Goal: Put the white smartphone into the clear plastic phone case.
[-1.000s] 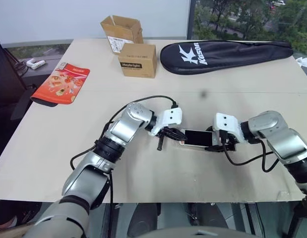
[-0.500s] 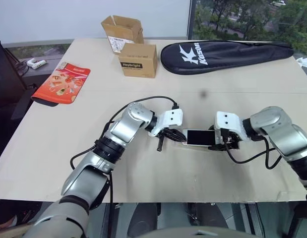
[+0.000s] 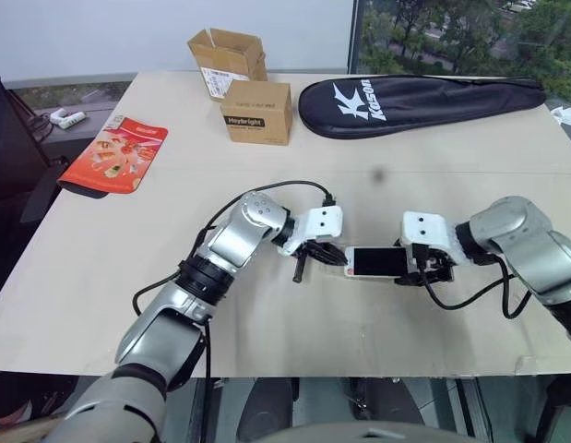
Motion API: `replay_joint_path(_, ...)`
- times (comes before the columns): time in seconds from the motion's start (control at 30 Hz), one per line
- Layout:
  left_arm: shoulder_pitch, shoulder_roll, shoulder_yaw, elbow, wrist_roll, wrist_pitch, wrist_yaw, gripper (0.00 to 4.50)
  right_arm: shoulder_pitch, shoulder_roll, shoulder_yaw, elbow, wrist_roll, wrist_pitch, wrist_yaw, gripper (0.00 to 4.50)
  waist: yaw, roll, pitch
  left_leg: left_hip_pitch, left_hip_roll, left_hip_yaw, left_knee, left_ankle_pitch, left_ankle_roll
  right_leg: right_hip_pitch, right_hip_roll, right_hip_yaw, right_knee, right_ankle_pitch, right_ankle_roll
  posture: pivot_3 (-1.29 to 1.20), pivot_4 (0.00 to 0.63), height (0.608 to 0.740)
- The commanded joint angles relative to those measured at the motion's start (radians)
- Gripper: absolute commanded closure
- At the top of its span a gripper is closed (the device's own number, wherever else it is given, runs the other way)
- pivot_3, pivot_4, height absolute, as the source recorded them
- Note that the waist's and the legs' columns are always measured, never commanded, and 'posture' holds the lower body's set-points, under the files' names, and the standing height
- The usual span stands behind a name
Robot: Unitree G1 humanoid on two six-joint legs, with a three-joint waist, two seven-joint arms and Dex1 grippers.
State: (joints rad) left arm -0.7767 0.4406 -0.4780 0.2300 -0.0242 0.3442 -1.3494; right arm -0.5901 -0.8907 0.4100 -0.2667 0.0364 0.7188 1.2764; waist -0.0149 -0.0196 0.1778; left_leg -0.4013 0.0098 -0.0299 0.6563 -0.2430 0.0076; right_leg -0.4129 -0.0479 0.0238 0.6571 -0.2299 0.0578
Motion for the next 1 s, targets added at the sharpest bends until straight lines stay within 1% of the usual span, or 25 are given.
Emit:
replay_joint_path(0.03,0.003,-0.009,-0.004,-0.014,-0.001,0.003,0.003,4.50,-0.008,-0.003,0.003,-0.061,0.008,0.033,-0.004,1.49,0.000,0.000,0.000,0.000,0.000,0.000,0.000,0.000,0.000,0.000,0.000,0.000,0.000,0.000,0.000,0.00,0.150,0.740)
replay_joint_path(0.33,0.000,-0.024,-0.026,-0.005,0.023,0.040,0.016,4.50,0.004,0.016,0.014,-0.074,0.016,0.095,-0.043,1.49,-0.001,0.000,0.000,0.000,0.000,0.000,0.000,0.000,0.000,0.000,0.000,0.000,0.000,0.000,0.000,0.00,0.150,0.740)
replay_joint_path(0.57,-0.017,-0.018,-0.061,-0.008,0.061,0.142,0.020,4.50,0.025,0.034,0.009,-0.098,0.039,0.146,-0.079,1.49,-0.002,0.000,-0.001,0.001,0.000,0.000,0.001,0.000,0.000,0.001,0.000,0.000,0.002,0.000,0.000,0.00,0.150,0.740)
replay_joint_path(0.8,-0.031,0.003,-0.093,-0.008,0.099,0.179,0.034,4.50,0.059,0.080,-0.010,-0.119,0.071,0.204,-0.140,1.49,-0.012,-0.001,-0.004,0.003,0.001,-0.001,0.001,0.000,0.000,0.002,0.001,0.000,0.003,0.000,0.000,0.00,0.150,0.740)
replay_joint_path(1.0,-0.024,0.007,-0.096,-0.044,0.099,0.226,0.036,4.50,0.080,0.106,-0.010,-0.119,0.080,0.215,-0.184,1.49,-0.027,-0.003,-0.006,0.006,0.001,-0.001,0.002,0.000,0.000,0.004,0.002,0.000,0.004,0.000,0.000,0.00,0.150,0.740)
